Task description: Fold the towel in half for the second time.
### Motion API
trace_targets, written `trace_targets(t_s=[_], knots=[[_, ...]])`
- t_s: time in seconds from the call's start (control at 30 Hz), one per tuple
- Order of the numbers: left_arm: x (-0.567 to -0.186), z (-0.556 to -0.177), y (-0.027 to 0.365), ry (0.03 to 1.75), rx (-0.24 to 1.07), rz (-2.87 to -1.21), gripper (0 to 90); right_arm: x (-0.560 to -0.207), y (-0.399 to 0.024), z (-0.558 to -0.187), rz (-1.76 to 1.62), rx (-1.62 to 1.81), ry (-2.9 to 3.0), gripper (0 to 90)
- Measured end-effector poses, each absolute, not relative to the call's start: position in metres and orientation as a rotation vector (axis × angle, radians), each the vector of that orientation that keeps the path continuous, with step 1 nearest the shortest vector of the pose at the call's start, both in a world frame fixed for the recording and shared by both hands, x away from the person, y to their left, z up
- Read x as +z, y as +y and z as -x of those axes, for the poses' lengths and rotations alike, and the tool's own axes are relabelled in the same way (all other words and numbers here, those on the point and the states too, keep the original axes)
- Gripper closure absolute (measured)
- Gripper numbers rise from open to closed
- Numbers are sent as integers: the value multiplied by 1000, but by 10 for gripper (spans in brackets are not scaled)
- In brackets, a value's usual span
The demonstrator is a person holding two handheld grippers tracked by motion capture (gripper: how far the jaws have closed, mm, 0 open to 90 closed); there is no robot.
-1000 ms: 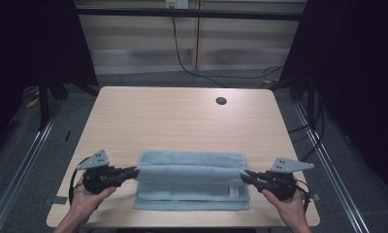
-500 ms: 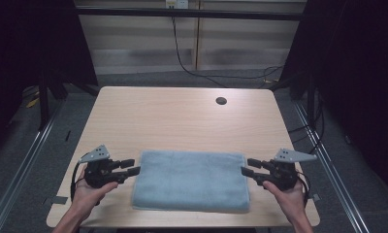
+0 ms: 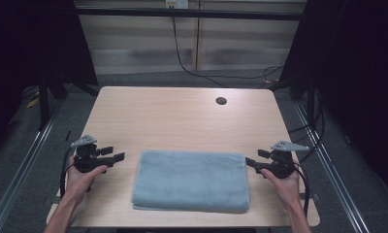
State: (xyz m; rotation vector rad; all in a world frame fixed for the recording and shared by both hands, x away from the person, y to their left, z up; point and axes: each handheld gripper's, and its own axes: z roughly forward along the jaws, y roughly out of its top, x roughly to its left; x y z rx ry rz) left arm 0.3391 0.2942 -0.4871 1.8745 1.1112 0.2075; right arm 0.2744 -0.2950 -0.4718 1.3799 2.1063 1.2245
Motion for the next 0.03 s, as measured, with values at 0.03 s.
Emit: trace_targets(t_s=[0.03], knots=[[-489,-337,294,1107,207,-1880,276,-473,-296,-274,-1384,1217,2105,307]])
